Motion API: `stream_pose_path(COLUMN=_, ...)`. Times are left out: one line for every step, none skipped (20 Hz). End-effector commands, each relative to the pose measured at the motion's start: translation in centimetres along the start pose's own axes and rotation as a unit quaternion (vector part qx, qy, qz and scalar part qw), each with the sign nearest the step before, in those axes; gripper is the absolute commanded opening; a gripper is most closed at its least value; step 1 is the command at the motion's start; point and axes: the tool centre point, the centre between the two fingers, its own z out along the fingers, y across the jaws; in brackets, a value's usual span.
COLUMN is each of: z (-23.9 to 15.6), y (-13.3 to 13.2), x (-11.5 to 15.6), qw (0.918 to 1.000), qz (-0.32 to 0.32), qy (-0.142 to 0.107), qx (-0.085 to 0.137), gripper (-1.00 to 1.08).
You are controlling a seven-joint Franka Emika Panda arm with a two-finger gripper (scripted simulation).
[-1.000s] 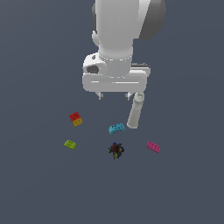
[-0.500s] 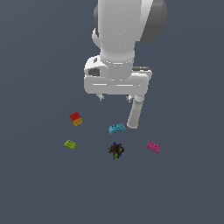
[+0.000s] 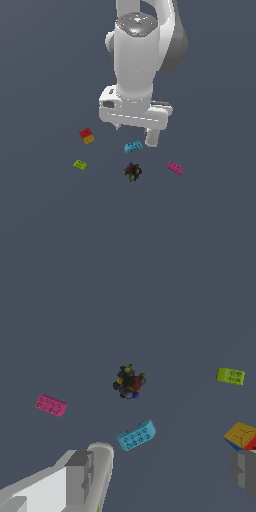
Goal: Pick up a designated object from a clutter of objects.
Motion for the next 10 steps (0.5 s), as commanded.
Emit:
stream_pose_path(z=2.0, y=-0.3, x=0.9, qw=0.9996, qz=0.029, qy=-0.001, qx=0.001, gripper=1.0)
stream_pose_path(z=2.8, y=-0.4, x=1.3, qw=0.9991, qz=0.042, qy=-0.001, qx=0.001, gripper=1.0)
stream_pose_path(z=3.8, y=-0.5, x=1.7, qw=0.9985, qz=0.055, qy=-0.001, qx=0.002, gripper=1.0)
stream_pose_path(z=4.7, y=-0.6, x=2.0, qw=0.9976, qz=0.069, qy=-0.002, qx=0.002, gripper=1.0)
stream_pose_path(z=5.7, y=-0.8, x=2.4, qw=0.9966, qz=0.082, qy=-0.002, qx=0.002, gripper=1.0)
stream_pose_path(z=6.6, y=-0.9, x=2.7, qw=0.9954, qz=0.096, qy=-0.002, qx=0.002, gripper=1.0)
stream_pose_path(z=7.6, y=-0.9, x=3.0, qw=0.994, qz=0.109, qy=-0.002, qx=0.002, gripper=1.0)
stream_pose_path(z=8.6, y=-1.0, x=3.3, qw=0.9925, qz=0.122, qy=-0.003, qx=0.002, gripper=1.0)
stream_pose_path(z=9.5, y=-1.1, x=3.6, qw=0.9909, qz=0.135, qy=-0.003, qx=0.002, gripper=1.0)
stream_pose_path(z=10.4, y=-1.2, x=3.8, qw=0.9892, qz=0.147, qy=-0.003, qx=0.002, gripper=1.0)
